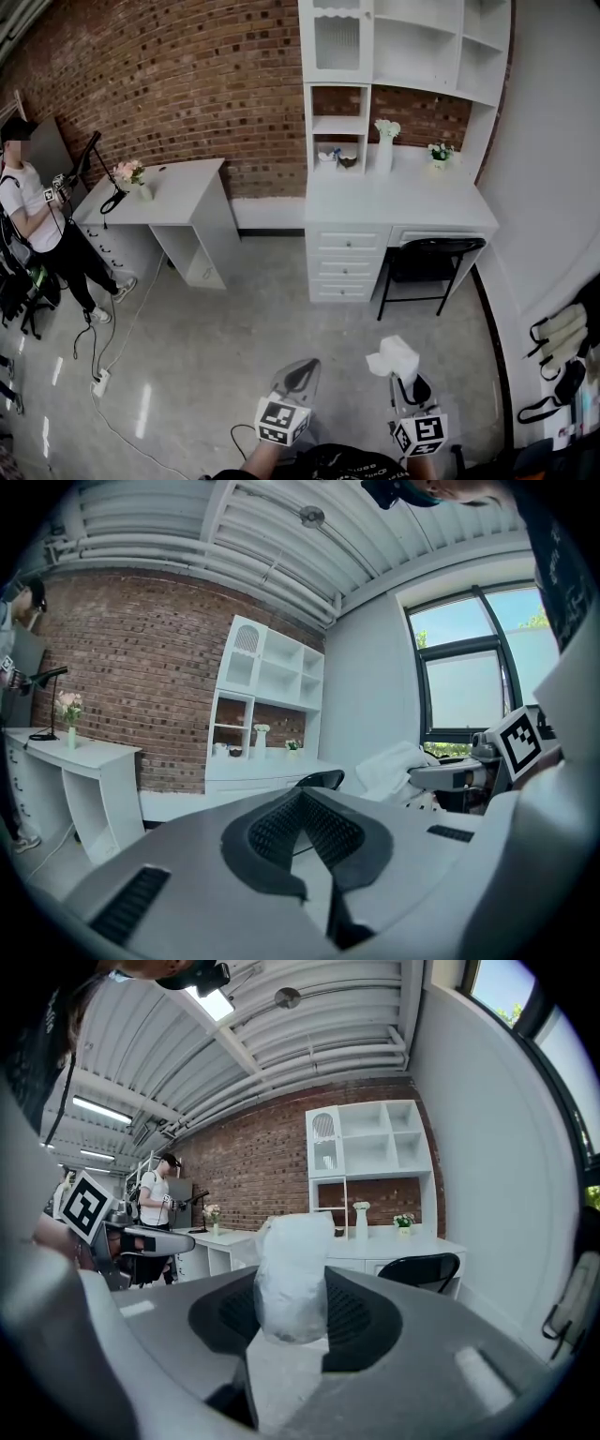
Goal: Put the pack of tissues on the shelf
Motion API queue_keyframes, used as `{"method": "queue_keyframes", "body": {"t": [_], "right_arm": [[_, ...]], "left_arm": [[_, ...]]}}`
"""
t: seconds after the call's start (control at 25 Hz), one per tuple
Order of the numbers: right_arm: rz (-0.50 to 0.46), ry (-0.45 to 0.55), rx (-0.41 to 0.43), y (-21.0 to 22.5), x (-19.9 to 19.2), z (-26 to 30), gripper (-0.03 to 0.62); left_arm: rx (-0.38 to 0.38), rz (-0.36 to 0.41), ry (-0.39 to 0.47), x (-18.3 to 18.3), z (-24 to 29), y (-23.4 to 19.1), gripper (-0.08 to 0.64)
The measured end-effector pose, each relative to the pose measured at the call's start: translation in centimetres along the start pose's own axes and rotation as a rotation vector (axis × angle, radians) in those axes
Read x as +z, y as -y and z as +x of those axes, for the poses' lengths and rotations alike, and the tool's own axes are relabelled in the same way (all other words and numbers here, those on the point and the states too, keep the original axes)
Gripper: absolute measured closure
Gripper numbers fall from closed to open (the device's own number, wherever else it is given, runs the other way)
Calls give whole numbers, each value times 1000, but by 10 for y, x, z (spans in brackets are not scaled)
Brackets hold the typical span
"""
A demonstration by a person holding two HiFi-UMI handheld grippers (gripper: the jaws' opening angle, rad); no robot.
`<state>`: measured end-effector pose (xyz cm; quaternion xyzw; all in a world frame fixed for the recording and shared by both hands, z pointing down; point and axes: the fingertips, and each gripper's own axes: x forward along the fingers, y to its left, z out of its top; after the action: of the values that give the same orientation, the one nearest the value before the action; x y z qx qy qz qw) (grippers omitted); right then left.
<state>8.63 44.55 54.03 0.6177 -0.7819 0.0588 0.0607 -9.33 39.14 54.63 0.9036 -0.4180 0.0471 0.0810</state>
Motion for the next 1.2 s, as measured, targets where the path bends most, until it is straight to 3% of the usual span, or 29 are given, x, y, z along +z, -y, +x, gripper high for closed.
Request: {"method": "queue_keyframes", "body": {"t": [0.56, 1.04, 1.2], "right_arm": [[-33, -5, -29, 1, 18, 91, 443], [-13, -8, -66, -11, 32, 160, 443], [-17, 5, -74, -17, 38, 176, 443]], "left_arm": [[-52, 42, 9, 24, 63, -75, 549], [-103, 57, -38, 42, 99, -136, 549], [-102, 73, -14, 48, 106, -153, 549]]}}
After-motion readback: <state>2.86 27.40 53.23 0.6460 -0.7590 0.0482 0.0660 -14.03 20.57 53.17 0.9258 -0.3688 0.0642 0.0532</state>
